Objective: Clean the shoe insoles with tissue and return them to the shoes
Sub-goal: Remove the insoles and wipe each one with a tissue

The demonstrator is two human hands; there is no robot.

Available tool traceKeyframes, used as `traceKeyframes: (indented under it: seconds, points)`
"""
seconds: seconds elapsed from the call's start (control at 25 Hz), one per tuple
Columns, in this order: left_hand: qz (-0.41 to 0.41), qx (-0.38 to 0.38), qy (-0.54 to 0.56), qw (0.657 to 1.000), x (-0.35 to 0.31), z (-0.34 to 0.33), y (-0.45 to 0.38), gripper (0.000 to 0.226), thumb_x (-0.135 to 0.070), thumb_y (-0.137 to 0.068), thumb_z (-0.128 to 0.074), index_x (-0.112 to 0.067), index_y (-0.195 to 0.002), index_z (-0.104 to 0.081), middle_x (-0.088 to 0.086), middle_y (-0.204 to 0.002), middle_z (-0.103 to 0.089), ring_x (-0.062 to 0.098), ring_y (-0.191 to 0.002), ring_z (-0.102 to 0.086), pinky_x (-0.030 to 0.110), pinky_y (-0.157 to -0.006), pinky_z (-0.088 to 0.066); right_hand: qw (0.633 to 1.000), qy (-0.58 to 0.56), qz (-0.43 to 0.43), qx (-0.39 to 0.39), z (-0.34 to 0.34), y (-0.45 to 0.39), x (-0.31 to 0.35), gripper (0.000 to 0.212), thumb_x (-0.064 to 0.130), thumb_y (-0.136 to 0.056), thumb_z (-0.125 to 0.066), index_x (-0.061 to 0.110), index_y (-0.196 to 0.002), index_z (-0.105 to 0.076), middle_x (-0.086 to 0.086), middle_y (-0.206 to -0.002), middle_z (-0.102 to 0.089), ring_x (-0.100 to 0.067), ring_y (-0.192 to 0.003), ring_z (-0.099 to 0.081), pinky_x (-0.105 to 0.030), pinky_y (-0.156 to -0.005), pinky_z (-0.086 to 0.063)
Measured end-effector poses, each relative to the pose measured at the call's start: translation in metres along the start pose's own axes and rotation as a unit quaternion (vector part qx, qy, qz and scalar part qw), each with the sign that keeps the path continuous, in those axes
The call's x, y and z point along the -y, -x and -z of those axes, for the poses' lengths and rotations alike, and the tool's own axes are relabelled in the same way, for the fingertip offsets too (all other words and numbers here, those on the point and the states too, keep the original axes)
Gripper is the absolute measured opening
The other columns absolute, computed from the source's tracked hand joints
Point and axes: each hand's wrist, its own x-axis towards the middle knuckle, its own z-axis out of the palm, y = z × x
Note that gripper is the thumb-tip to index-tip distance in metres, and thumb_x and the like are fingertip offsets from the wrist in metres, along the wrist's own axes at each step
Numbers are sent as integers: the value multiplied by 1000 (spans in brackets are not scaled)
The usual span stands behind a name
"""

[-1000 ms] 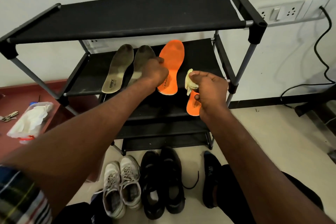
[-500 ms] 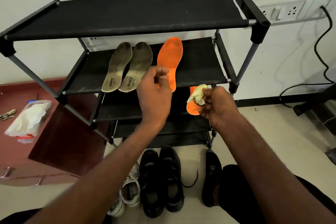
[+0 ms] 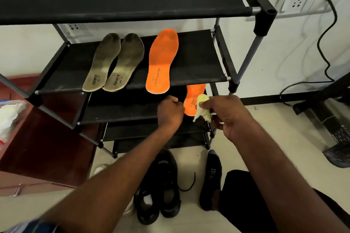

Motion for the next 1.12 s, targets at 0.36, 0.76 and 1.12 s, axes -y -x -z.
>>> traceKeyframes:
  seconds: [0.36, 0.76, 1.12]
  points:
    - [61, 106, -48, 991, 0, -38, -58, 55, -27, -91, -74, -11, -140, -54, 12, -137, -60, 32, -122, -60, 40, -100, -53, 999, 30, 30, 15, -2, -7, -3, 19, 3, -85, -80, 8, -103, -76, -11, -96, -78, -23, -83, -75, -24, -51, -52]
    - [141, 170, 185, 958, 45, 73, 54, 16, 4, -91, -66, -9, -100, -68, 12, -103, -76, 27, -97, -71, 36, -77, -55, 987, 103, 68, 103, -16, 15, -8, 15, -8, -91, -66, 6, -94, -69, -16, -93, -73, -26, -80, -74, -36, -63, -63]
    - [238, 244, 392, 854, 105, 188, 161, 81, 7, -61, -51, -11, -140, -56, 17, -123, -72, 30, -106, -70, 39, -83, -59, 928, 249, 186, 204, -89, 75, -54, 45, -7, -77, -73, 27, -104, -61, -11, -83, -70, -20, -73, -68, -31, -54, -54]
